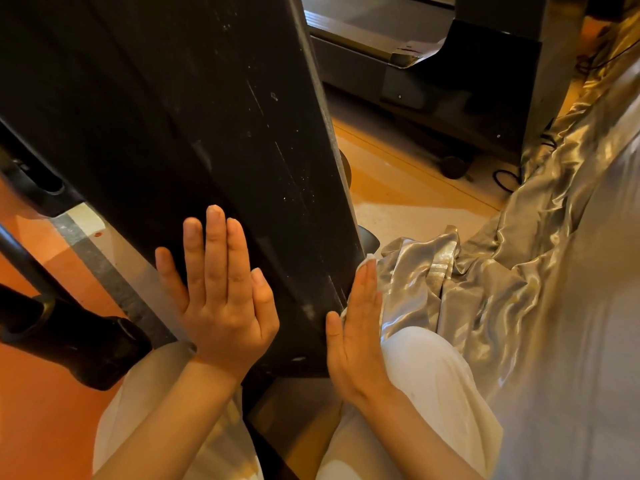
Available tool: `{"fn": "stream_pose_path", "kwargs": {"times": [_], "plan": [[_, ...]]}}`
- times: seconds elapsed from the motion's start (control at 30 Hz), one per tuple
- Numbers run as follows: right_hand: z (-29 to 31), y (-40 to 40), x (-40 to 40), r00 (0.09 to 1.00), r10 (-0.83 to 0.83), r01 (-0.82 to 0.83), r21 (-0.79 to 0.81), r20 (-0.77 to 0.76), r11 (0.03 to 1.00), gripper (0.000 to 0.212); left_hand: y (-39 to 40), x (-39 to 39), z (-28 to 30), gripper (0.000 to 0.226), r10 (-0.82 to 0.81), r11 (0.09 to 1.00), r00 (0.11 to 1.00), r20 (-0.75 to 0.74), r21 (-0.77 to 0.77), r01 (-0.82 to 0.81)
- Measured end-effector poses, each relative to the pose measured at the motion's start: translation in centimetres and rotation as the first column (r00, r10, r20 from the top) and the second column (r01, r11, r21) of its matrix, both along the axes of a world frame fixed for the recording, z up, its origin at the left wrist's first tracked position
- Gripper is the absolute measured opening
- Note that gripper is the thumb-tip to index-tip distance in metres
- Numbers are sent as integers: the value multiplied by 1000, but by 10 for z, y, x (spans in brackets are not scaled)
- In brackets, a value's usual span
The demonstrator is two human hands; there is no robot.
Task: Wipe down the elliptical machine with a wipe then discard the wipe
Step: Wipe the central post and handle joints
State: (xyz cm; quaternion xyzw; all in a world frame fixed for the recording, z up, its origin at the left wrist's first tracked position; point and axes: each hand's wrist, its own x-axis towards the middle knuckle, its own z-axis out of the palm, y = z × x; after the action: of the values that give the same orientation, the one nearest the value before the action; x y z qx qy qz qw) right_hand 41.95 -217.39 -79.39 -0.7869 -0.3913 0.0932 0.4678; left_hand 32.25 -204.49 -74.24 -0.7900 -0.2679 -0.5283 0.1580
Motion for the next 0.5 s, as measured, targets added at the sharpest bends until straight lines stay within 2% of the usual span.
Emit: {"fn": "stream_pose_path", "kwargs": {"times": [0.13, 0.27, 0.5], "plan": [[17, 12, -3, 1000, 7, -9, 63, 21, 998, 71, -2, 0, -1, 58, -6, 1000, 1000, 1, -13, 6], [33, 23, -4, 994, 82, -90, 109, 72, 990, 68, -2, 1, 0, 58, -13, 1000, 1000, 2, -22, 13], [10, 10, 2, 996, 55, -59, 50, 77, 997, 73, -1, 1, -1, 57, -14, 1000, 1000, -4, -8, 14]]}}
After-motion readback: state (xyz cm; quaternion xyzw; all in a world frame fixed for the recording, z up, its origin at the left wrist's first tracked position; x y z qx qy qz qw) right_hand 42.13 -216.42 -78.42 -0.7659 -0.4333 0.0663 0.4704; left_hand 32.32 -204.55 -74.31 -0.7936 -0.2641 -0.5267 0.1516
